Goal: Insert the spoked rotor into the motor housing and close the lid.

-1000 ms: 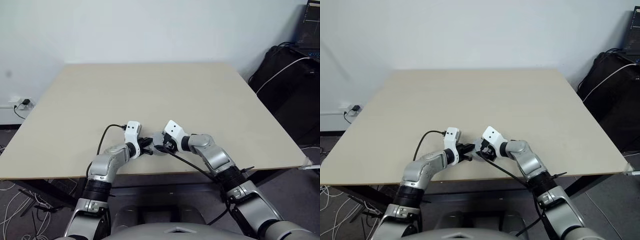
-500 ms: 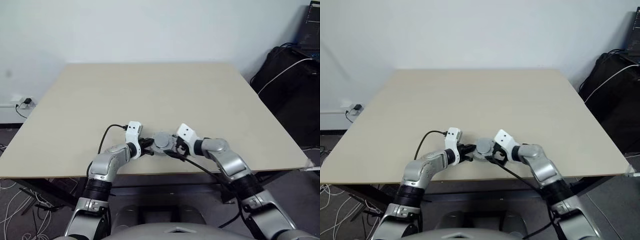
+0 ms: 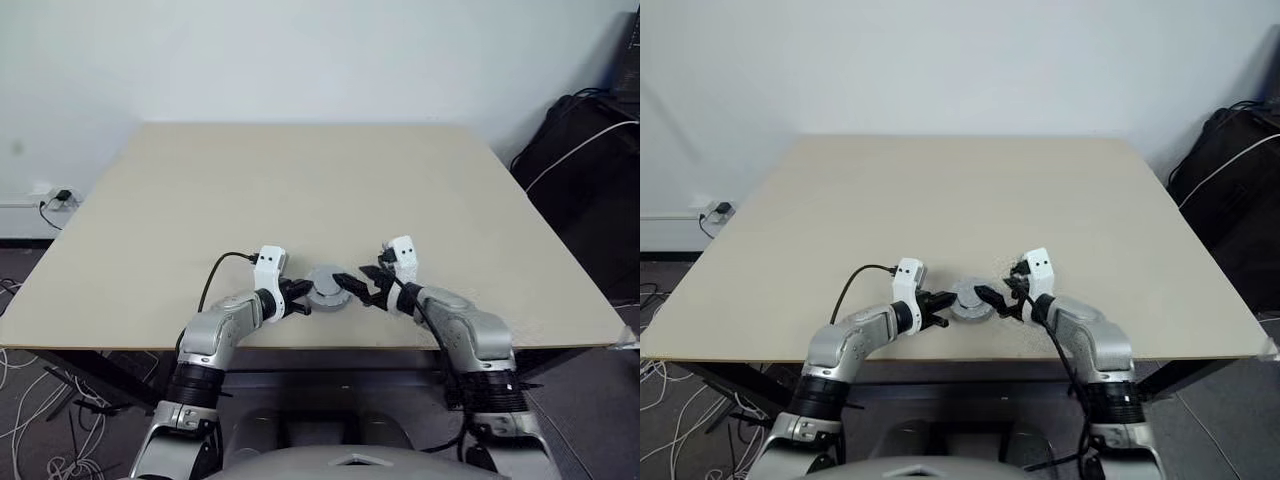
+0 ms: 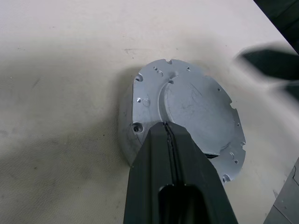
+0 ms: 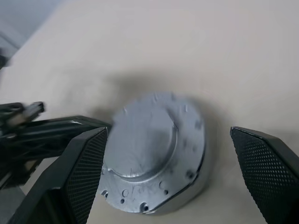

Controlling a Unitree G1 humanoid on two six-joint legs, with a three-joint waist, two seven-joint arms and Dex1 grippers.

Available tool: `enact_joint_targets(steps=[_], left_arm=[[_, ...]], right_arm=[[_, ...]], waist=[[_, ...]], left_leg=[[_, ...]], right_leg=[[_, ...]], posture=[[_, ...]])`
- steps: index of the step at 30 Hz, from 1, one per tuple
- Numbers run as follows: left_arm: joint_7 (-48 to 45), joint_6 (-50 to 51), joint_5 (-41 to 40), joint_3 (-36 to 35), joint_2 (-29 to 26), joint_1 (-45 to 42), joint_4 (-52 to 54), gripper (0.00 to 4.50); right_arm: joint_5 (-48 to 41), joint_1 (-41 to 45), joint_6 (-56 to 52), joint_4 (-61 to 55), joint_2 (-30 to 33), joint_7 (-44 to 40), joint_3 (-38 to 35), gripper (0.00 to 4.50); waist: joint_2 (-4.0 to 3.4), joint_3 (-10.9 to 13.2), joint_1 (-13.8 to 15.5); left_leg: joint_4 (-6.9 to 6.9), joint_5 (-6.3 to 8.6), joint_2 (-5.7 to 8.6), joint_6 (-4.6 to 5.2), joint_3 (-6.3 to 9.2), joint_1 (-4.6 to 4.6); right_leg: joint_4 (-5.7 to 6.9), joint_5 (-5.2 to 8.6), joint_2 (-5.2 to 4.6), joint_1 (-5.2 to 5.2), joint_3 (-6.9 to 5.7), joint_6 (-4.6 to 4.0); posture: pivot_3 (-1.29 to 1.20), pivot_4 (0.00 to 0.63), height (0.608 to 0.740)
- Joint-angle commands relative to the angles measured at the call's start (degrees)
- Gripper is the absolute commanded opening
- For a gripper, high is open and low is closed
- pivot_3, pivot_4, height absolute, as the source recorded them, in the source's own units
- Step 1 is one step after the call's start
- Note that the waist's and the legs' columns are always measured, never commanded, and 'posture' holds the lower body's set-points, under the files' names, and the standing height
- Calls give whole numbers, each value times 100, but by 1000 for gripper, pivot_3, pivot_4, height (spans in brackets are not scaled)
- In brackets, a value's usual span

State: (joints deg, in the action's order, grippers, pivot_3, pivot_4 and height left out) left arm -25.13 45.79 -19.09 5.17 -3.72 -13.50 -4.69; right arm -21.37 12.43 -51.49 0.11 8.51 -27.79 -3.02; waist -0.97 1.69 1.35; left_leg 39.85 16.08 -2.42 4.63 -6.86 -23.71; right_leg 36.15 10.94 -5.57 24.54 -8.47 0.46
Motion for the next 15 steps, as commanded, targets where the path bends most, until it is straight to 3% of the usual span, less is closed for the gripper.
enact_joint_targets(steps=[1, 8, 15], left_arm=[[-83, 118, -45, 250, 100, 67, 12, 0], [-76, 123, -49, 223, 91, 115, 77, 0], [-74, 113, -48, 211, 83, 140, 102, 0]], right_arm=[[-224, 215, -398, 23, -198, 265, -102, 4478], [-456, 454, -1064, 343, -421, 483, -247, 4478], [-1454, 802, -2192, 642, -826, 396, -1326, 4478]], waist=[[-2, -1, 0], [-4, -2, -30], [-9, -4, -53]], left_leg=[[-2, 1, 2, 2, 0, -1], [-3, 7, 16, 14, -5, 0], [-8, 7, 16, 15, -4, 1]], right_leg=[[-4, -1, 2, 0, 0, 2], [-14, -10, 8, -4, 1, 19], [-15, -10, 10, -3, 0, 19]], posture=[[0, 0, 740], [0, 0, 740], [0, 0, 740]])
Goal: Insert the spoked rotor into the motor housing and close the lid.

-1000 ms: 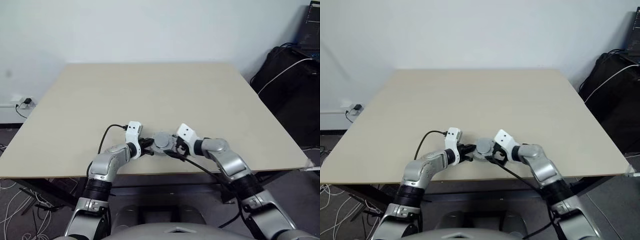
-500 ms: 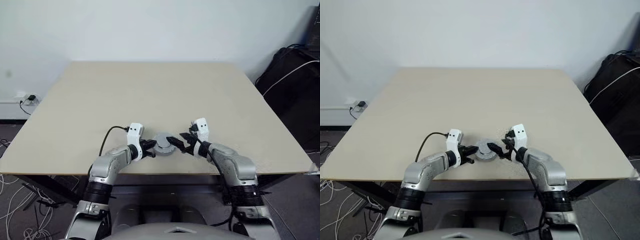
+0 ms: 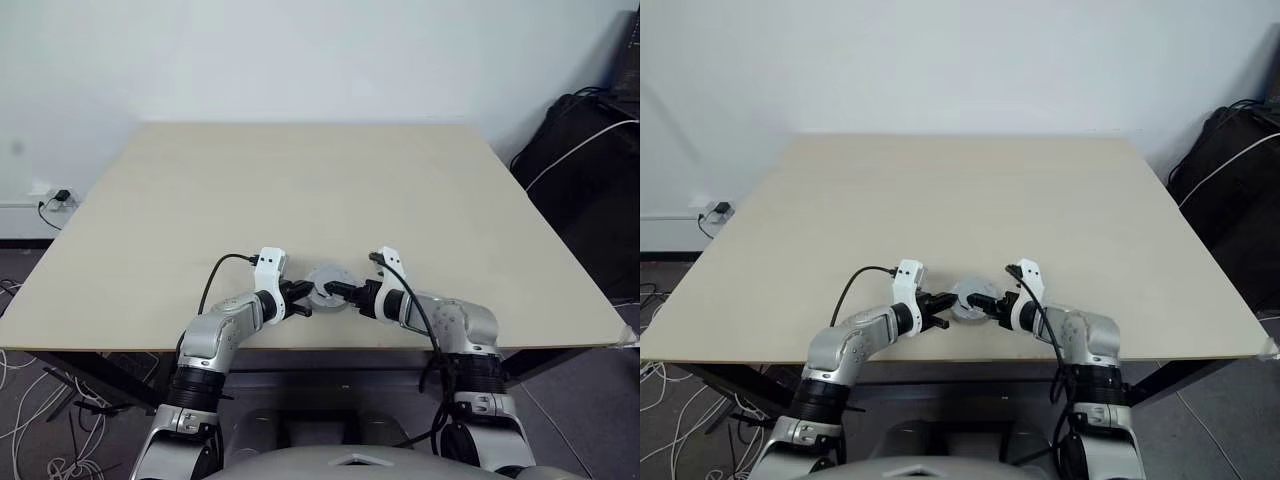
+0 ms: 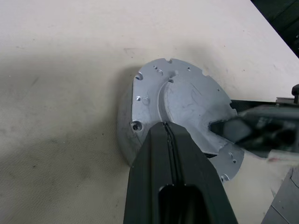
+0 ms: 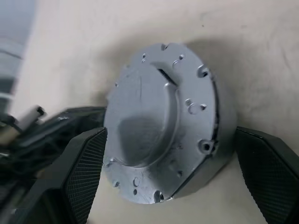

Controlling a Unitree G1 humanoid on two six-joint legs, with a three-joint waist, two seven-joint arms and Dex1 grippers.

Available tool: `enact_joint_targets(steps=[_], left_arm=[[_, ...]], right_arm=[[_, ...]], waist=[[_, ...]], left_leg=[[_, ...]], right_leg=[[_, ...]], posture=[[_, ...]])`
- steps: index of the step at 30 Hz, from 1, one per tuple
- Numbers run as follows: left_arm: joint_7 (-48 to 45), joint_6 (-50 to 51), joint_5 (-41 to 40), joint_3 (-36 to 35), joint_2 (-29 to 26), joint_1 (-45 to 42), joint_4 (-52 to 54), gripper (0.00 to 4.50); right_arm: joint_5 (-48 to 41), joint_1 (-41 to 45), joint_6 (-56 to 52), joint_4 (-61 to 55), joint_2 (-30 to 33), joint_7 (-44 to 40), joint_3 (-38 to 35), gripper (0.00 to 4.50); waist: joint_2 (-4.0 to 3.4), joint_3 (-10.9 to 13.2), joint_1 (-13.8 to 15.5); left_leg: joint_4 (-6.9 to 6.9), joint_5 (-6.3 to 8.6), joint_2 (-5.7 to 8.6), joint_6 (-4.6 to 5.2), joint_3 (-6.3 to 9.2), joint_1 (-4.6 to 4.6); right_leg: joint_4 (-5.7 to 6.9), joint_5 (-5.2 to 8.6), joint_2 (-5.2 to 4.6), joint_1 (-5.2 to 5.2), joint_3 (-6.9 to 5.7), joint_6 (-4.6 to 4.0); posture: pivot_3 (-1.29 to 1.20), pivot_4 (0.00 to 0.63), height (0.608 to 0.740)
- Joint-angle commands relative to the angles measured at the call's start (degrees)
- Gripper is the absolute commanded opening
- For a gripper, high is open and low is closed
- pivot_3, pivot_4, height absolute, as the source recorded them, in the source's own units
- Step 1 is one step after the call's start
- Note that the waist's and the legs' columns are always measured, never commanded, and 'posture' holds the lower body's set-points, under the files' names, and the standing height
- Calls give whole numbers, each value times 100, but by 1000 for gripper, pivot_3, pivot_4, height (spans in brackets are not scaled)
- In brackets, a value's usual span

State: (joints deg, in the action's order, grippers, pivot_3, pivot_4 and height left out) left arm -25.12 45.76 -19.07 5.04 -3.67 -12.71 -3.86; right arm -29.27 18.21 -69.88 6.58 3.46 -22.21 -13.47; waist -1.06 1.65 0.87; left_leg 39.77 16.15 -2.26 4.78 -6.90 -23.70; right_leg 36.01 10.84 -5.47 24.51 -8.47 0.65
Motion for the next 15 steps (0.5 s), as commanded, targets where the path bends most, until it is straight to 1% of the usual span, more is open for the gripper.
enact_joint_targets(steps=[1, 6, 9, 12, 15], left_arm=[[-77, 115, -50, 226, 76, 65, 23, 0], [-79, 115, -49, 230, 62, 72, 30, 0], [-86, 120, -48, 233, 47, 75, 34, 0], [-98, 124, -37, 232, 39, 75, 35, 0], [-110, 122, -12, 220, 47, 65, 22, 0]], right_arm=[[-762, 247, -417, 28, -387, -147, -448, 4478], [-1120, 328, -543, 191, -706, -8, -1185, 4478], [-1365, 292, -666, 97, -896, 12, -1438, 4478], [-1548, 158, -939, -104, -994, -41, -1341, 4478], [-1504, 36, -1124, -234, -997, -39, -1064, 4478]], waist=[[-1, -1, -13], [-9, -2, -32], [-11, -2, -40], [-18, 0, -47], [-18, 0, -72]], left_leg=[[-3, 0, 0, 0, 0, 0], [-12, -2, -3, -3, -2, 1], [-12, -2, -3, -3, -2, 1], [-12, -2, -2, -3, -2, 1], [-13, -2, -2, -3, -2, 0]], right_leg=[[0, 0, 0, 1, 0, 0], [0, 0, 8, 3, 1, 0], [1, 0, 9, 3, 2, 0], [0, 0, 8, 4, 2, 1], [-2, 0, 7, 4, 3, 1]], posture=[[0, 0, 740], [0, 0, 740], [0, 0, 740], [0, 0, 740], [0, 0, 740]])
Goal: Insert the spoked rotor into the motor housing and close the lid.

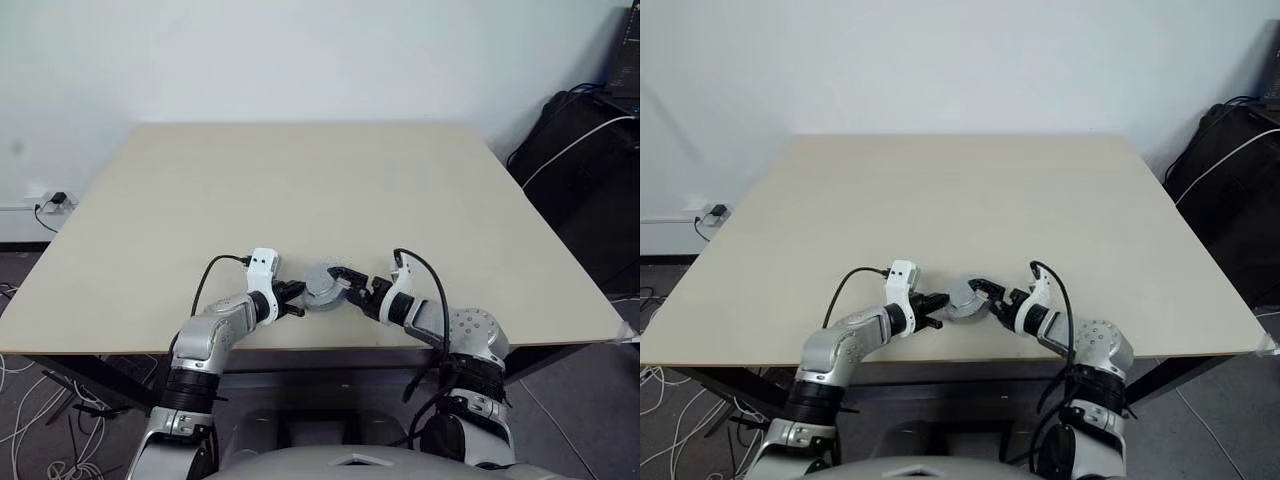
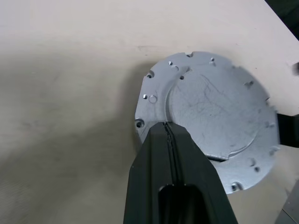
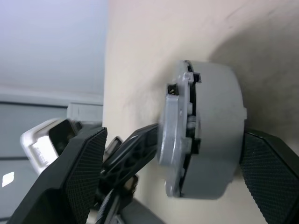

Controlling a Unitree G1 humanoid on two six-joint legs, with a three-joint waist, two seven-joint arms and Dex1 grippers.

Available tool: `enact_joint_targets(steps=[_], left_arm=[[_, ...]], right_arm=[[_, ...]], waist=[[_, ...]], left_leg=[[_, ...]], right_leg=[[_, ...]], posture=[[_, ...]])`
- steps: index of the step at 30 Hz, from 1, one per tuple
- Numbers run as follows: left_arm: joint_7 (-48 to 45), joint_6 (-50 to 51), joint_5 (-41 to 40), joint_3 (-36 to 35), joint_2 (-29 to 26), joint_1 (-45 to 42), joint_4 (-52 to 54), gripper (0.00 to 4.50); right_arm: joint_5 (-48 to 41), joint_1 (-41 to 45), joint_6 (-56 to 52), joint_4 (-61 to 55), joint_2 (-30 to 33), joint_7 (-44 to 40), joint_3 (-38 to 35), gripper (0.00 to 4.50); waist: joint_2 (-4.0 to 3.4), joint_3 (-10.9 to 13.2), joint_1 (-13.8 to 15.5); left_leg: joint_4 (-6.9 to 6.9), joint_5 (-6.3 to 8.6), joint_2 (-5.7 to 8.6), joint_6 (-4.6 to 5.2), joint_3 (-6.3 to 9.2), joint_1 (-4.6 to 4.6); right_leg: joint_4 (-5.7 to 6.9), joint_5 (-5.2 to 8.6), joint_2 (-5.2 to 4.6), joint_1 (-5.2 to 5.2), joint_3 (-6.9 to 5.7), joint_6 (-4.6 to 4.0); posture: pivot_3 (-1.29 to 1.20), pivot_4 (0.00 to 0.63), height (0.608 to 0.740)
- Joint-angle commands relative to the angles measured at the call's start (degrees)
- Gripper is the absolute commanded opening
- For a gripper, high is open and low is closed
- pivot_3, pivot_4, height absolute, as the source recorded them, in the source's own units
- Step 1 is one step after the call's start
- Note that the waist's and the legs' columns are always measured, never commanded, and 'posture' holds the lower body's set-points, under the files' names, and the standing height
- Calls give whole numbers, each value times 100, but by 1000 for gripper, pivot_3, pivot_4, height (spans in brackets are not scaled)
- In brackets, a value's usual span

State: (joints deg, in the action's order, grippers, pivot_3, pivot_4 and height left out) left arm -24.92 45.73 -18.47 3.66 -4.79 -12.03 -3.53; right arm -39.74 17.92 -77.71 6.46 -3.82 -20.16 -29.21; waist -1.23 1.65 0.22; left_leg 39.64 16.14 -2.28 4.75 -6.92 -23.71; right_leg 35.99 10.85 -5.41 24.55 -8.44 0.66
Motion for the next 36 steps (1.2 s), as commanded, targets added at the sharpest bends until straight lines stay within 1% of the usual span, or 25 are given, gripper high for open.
enact_joint_targets(steps=[1, 4, 11, 14, 22, 23, 31, 36], left_arm=[[-132, 123, -67, 355, 162, -8, -16, 0], [-138, 115, -45, 343, 173, -19, -24, 0], [-141, 98, -1, 318, 197, -31, -27, 0], [-136, 93, 3, 319, 205, -26, -17, 0], [-146, 96, 27, 289, 237, -21, -6, 0], [-145, 94, 28, 285, 238, -16, -5, 0], [-120, 43, 6, 232, 268, 20, 36, 0], [-40, -204, -84, 31, 398, 182, 310, 0]], right_arm=[[-423, 41, -363, -256, -266, -230, 573, 4478], [-341, 35, -253, -282, -278, -141, 577, 4478], [-195, 51, -69, -256, -172, -16, 645, 4478], [-209, 47, -58, -252, -144, -7, 656, 3919], [-167, 13, -49, -212, -56, 5, 685, 1401], [-159, 9, -49, -206, -43, 5, 691, 1280], [-79, -53, -26, -163, 53, 24, 795, 1276], [-56, -141, -31, -176, 38, 62, 823, 1276]], waist=[[0, 0, -20], [-2, -1, -85], [-3, -2, -98], [-3, -1, -95], [-6, -3, -83], [-6, -3, -79], [-8, -4, -79], [-8, -4, -86]], left_leg=[[-3, 0, 0, 0, 0, 1], [-5, -1, 0, -1, 0, 2], [-5, -2, -1, -2, 0, 9], [-5, -2, -1, -3, 0, 8], [-6, -2, 2, -2, 0, 1], [-6, -2, 3, -2, 0, 4], [-6, -3, 7, 1, 2, 5], [-6, -3, 6, 1, 2, 6]], right_leg=[[0, 1, 0, 0, 1, 1], [2, 1, 1, -1, 1, 2], [3, 1, 1, -2, 2, 2], [3, 1, 1, -2, 2, 2], [0, 1, 0, 1, 1, 2], [0, 1, -1, -1, 2, 2], [0, 0, -7, -3, 1, 4], [0, 0, -7, -2, 2, 4]], posture=[[0, 0, 740], [0, 0, 740], [0, 0, 740], [0, 0, 740], [0, 0, 740], [0, 0, 740], [0, 0, 740], [0, 0, 740]])
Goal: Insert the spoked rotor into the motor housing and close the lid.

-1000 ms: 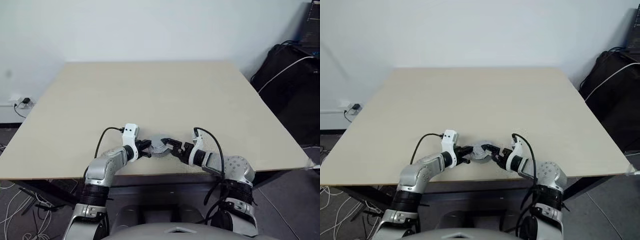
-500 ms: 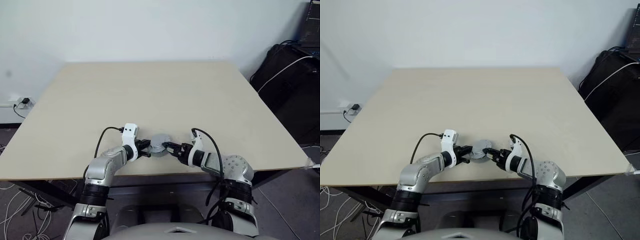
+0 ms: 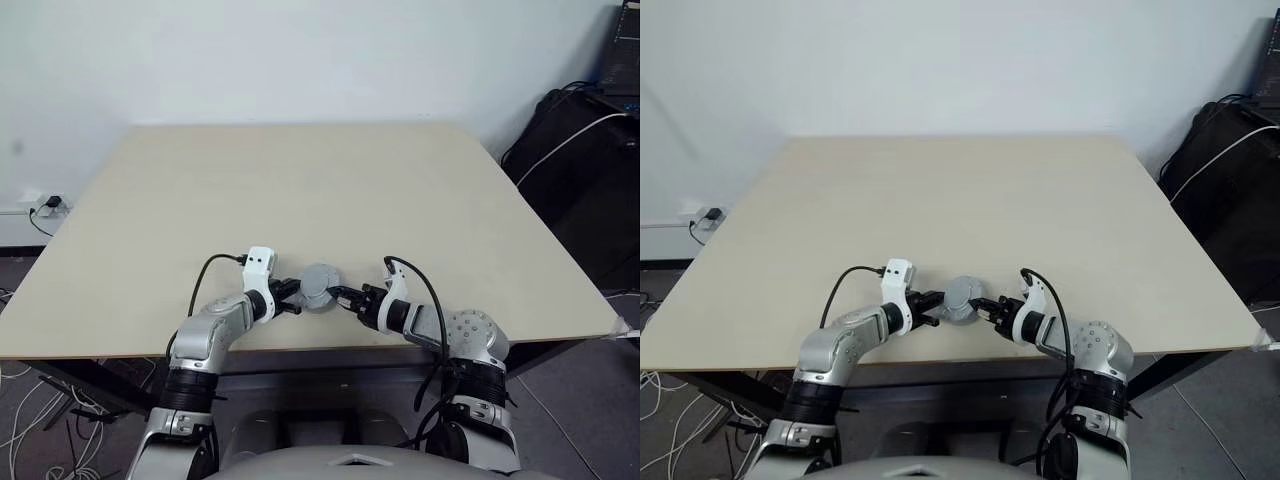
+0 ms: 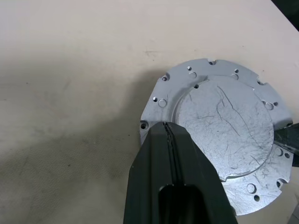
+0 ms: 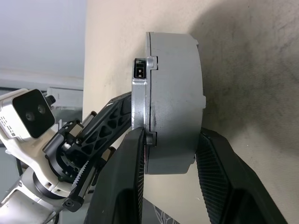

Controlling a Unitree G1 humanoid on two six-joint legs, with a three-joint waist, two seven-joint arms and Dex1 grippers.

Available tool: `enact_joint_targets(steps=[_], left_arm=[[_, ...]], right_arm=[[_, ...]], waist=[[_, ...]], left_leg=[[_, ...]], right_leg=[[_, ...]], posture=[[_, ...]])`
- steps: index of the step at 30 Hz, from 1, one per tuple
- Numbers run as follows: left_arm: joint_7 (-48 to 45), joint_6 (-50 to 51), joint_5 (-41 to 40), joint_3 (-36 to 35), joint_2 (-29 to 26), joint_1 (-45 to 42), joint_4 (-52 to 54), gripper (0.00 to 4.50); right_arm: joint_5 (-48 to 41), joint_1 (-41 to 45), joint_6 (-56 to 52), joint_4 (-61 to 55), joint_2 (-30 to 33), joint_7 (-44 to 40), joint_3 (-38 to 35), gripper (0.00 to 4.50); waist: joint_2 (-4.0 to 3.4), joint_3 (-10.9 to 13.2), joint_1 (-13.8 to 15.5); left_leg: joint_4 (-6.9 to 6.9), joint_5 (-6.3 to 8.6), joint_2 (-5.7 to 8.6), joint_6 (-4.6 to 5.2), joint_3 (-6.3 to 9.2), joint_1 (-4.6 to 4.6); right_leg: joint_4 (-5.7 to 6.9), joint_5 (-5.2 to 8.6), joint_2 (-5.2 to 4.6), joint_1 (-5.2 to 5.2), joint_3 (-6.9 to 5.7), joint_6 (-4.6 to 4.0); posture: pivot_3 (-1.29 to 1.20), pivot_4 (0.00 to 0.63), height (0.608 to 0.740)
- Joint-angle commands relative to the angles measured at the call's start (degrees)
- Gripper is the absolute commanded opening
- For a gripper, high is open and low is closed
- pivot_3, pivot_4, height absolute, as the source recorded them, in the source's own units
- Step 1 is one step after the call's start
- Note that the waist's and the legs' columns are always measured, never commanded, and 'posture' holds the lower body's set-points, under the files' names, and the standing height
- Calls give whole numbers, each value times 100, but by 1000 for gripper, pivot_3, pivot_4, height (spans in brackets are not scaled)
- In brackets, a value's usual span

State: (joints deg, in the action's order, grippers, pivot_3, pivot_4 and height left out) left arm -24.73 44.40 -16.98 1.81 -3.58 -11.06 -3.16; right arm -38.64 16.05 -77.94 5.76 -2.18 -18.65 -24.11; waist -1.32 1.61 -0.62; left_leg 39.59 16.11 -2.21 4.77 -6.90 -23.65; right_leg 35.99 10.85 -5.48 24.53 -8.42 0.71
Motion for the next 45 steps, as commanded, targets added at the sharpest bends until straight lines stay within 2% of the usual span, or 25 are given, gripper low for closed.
enact_joint_targets(steps=[1, 8, 13, 15, 19, 23, 30, 34, 40, 45], left_arm=[[19, -193, -233, 132, 343, 148, 357, 0], [518, -825, -498, -530, 800, 723, 1105, 0], [781, -996, -1201, -1008, 1089, 1295, 1711, 0], [790, -1013, -1642, -1191, 1197, 1516, 1859, 0], [789, -767, -3476, -1672, 1651, 2066, 1997, 0], [962, -830, -4320, -1393, 1760, 2546, 2091, 0], [1131, -1356, -4995, -782, 1836, 2904, 2041, 0], [1091, -1547, -5312, -490, 1736, 2921, 1953, 0], [921, -1629, -5841, -252, 1675, 2906, 1766, 1234], [897, -1691, -6059, -106, 1610, 2882, 1634, 2859]], right_arm=[[-170, 27, -16, -111, -132, -81, 308, 1276], [-296, -70, 4, -102, -259, 0, 112, 1275], [-398, -107, 76, -66, -389, 45, -79, 1272], [-453, -118, 97, -61, -444, 45, -146, 1272], [-790, -114, 200, -135, -630, -9, -399, 1263], [-1256, -25, 350, -184, -778, -15, -702, 1199], [-1922, 134, 577, -158, -906, 156, -841, 1199], [-2080, 167, 555, -166, -931, 287, -623, 1199], [-2153, 222, 528, -166, -800, 377, -382, 1199], [-2236, 253, 539, -163, -711, 438, -315, 1199]], waist=[[0, 0, -6], [6, 10, -19], [6, 13, -93], [5, 14, -88], [14, 40, -91], [17, 72, -56], [17, 84, -78], [12, 90, -69], [11, 90, -68], [11, 90, -70]], left_leg=[[0, 0, 0, 0, 0, 0], [-2, 1, -11, -1, 0, -5], [-13, 0, -29, -14, -3, -6], [-17, -2, -31, -17, 0, -6], [-16, -1, -30, -18, 1, -7], [-16, 0, -22, -14, 2, -13], [-22, 4, -20, -10, -5, -15], [-23, 2, -21, -13, -2, -14], [-27, 2, -19, -13, -6, -17], [-27, 2, -18, -12, -13, -18]], right_leg=[[0, 0, 0, 1, 0, 0], [-1, 1, -9, 8, 2, -2], [-2, 4, 0, 11, 1, -7], [-2, 5, 2, 13, -2, -9], [-5, 9, 0, 15, -2, -15], [-14, 8, -6, 17, -2, -12], [-18, 8, 2, 17, -1, -13], [-17, 9, 0, 19, -2, -14], [-17, 10, 21, 16, -1, -15], [-17, 9, 22, 16, 4, -13]], posture=[[0, 0, 740], [0, 0, 740], [0, 0, 740], [0, 0, 740], [0, 0, 740], [0, 0, 740], [0, 0, 740], [0, 0, 740], [0, 0, 740], [0, 0, 740]])
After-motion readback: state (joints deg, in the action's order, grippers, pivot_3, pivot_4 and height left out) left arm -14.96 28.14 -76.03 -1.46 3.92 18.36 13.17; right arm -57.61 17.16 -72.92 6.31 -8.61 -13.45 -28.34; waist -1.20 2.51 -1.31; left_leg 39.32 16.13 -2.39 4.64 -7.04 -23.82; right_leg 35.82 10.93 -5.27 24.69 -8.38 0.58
